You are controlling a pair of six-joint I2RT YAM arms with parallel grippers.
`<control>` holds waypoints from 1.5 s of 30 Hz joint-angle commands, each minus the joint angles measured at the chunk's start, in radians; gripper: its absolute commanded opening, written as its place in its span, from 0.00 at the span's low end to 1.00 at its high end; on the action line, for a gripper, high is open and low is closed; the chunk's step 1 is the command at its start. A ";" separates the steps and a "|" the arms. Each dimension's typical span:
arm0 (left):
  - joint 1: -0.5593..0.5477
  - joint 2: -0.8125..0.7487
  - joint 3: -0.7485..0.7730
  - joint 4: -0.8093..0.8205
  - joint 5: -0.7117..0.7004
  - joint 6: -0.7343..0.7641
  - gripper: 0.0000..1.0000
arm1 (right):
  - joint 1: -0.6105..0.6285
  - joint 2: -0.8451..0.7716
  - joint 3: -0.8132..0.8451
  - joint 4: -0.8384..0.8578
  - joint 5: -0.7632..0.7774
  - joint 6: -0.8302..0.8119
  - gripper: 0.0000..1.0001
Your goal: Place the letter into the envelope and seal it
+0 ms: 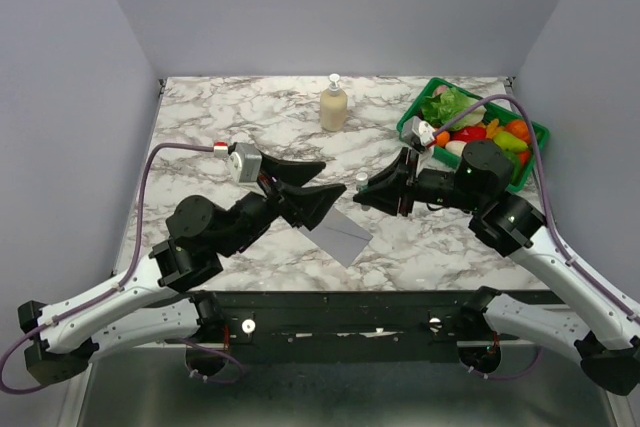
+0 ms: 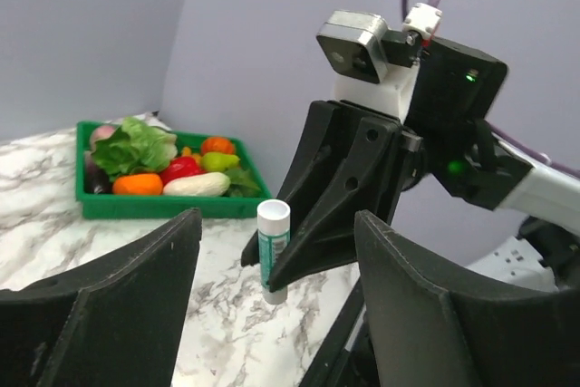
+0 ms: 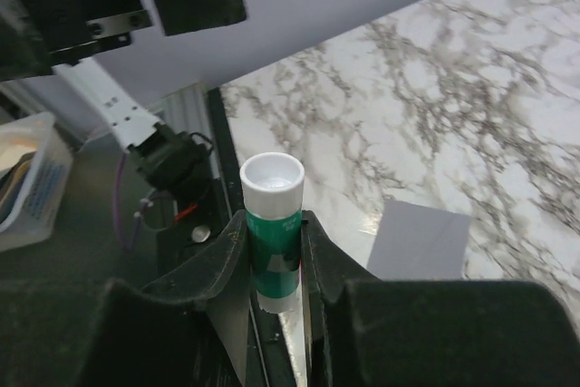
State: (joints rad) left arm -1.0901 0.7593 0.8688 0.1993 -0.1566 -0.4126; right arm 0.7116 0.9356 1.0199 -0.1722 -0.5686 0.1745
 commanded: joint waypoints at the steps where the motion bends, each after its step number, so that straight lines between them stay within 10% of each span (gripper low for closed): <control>1: 0.025 -0.005 -0.059 0.093 0.287 -0.009 0.71 | 0.003 -0.017 0.008 -0.004 -0.265 -0.021 0.01; 30: 0.075 0.127 -0.056 0.221 0.577 -0.132 0.42 | 0.003 -0.032 0.043 -0.089 -0.395 -0.056 0.01; 38: 0.087 0.110 -0.068 0.238 0.586 -0.146 0.23 | 0.003 -0.031 0.036 -0.096 -0.381 -0.063 0.01; 41: 0.093 0.115 -0.068 0.239 0.588 -0.155 0.00 | 0.003 -0.031 0.032 -0.098 -0.363 -0.063 0.01; 45: 0.096 0.129 -0.041 0.157 0.476 -0.132 0.00 | 0.003 -0.015 0.032 -0.108 -0.196 -0.058 0.01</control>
State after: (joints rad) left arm -1.0012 0.8936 0.8055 0.3927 0.3969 -0.5491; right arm 0.7124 0.9154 1.0340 -0.2375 -0.9215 0.1291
